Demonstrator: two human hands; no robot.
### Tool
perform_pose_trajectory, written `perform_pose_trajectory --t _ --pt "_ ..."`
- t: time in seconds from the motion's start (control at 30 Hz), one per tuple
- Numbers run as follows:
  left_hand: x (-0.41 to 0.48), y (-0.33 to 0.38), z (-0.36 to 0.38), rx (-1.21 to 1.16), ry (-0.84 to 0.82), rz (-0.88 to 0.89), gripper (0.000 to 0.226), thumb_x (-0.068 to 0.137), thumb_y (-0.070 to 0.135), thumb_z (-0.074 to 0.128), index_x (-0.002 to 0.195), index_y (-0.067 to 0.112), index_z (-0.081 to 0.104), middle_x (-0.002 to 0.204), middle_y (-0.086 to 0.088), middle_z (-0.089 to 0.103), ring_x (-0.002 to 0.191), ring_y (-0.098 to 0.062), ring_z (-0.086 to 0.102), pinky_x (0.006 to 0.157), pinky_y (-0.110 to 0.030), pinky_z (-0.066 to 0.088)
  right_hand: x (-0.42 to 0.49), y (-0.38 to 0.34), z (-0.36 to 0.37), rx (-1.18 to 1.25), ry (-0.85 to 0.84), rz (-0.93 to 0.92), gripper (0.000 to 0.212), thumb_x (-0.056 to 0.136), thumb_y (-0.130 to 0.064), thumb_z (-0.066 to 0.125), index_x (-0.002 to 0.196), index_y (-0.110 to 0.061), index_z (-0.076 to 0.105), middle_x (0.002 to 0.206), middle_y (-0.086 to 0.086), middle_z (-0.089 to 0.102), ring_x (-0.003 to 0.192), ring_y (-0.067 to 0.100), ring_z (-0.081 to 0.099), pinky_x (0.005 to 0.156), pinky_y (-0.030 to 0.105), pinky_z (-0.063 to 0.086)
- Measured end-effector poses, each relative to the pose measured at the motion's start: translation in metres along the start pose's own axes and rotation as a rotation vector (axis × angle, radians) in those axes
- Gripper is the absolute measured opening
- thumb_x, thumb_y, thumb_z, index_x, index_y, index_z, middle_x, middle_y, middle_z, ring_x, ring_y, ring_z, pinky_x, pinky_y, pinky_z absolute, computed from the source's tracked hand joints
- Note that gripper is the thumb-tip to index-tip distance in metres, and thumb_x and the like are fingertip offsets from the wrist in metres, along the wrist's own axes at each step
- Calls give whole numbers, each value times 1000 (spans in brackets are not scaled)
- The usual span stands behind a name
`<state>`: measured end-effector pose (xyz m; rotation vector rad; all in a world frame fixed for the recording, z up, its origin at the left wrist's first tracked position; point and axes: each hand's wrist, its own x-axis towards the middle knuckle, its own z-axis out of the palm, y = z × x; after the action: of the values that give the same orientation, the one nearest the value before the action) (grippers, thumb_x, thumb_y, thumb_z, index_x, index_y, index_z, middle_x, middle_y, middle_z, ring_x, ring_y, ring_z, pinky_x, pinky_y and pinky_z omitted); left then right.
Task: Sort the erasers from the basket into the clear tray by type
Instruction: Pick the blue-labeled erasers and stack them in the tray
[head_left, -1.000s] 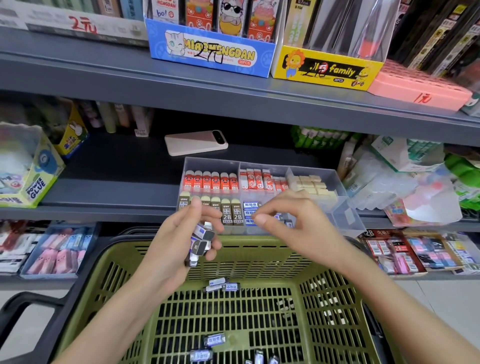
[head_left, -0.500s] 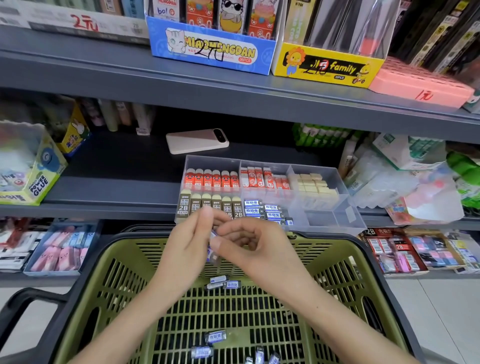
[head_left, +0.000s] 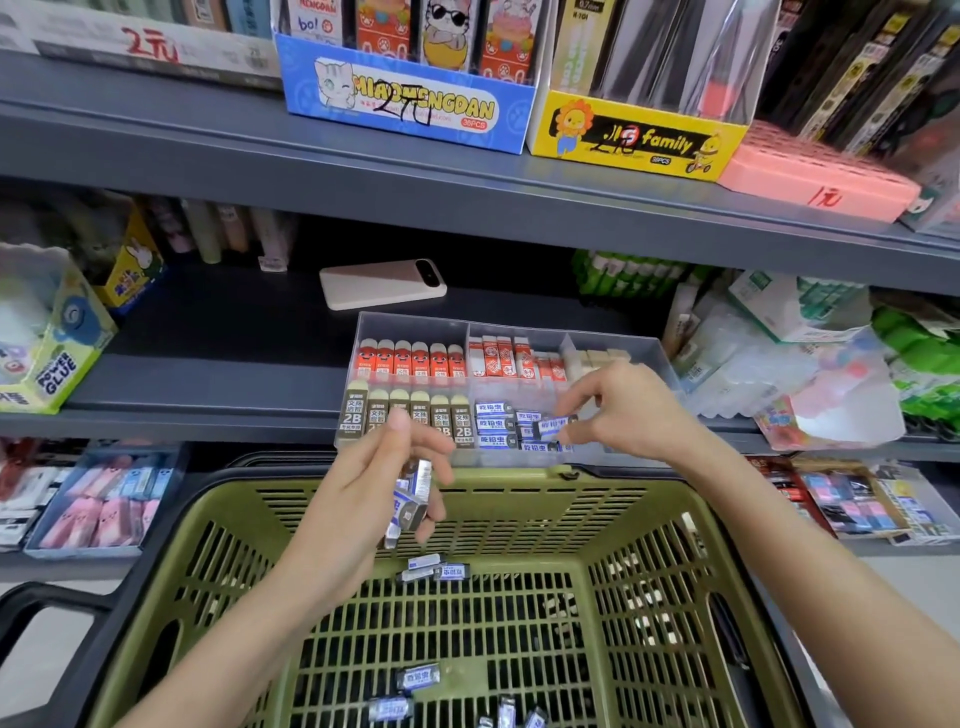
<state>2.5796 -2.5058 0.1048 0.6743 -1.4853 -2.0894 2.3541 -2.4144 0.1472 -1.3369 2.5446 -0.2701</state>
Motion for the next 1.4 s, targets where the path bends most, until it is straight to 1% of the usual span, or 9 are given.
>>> perform_pose_trajectory --t 0.13,0.27,0.4,0.6,0.73,0.93,1.07,1.2,1.4 --pt "1 0 -2 1 -3 -5 46 83 53 43 82 15 70 74 -8 62 53 -18 54 42 -26 42 11 -8 6 -178 -36 -58 27 67 -36 79 93 -33 74 88 -9 64 97 15 55 83 30 36" --pt "1 1 -2 -5 1 -13 45 83 52 43 82 15 69 74 -9 62 53 -18 53 41 -26 43 10 -9 11 -221 3 -77 21 70 -43 75 91 -41 72 115 -12 65 105 14 53 94 32 33" --pt "1 1 -1 4 14 -9 44 87 48 41 81 15 69 73 -8 62 52 -18 53 42 -26 43 6 -10 18 -237 21 -83 12 77 -47 67 88 -45 70 79 -20 59 100 13 52 95 36 27" --pt "2 6 2 -55 69 6 46 89 48 40 82 13 69 73 -7 62 50 -17 52 41 -24 41 -8 -17 14 -259 163 -125 26 88 -51 50 87 -37 72 86 -14 70 96 15 54 90 34 23" --pt "4 9 9 -60 143 31 48 89 49 39 87 10 67 73 -10 61 52 -17 54 42 -26 43 -47 -56 12 352 228 -315 31 76 -63 52 76 -37 70 73 -21 65 82 -1 54 90 33 32" --pt "0 6 22 39 211 47 50 92 52 37 87 14 69 87 -12 64 77 -16 63 62 -22 47 -76 -95 30 537 161 -310 21 73 -49 69 81 -29 69 68 -18 59 72 -6 50 87 30 37" --pt "1 4 24 63 217 0 53 86 58 39 81 15 70 94 -11 67 92 -24 63 80 -37 49 -80 -91 28 710 17 -255 6 77 -27 73 81 -26 69 69 -17 64 66 -3 56 72 18 46" --pt "-4 4 17 -181 180 -118 36 95 28 46 72 10 67 67 -5 54 49 -12 47 40 -21 36 -63 -56 2 827 118 -145 11 71 -27 78 76 -29 68 63 -22 63 64 -7 56 65 8 44" --pt "-9 -1 12 -340 1 -191 27 62 -1 54 80 8 71 72 -6 56 60 -16 55 49 -25 46 -4 -1 -4 27 183 -32 9 81 -26 69 89 -27 74 92 -10 72 92 10 60 89 30 34"
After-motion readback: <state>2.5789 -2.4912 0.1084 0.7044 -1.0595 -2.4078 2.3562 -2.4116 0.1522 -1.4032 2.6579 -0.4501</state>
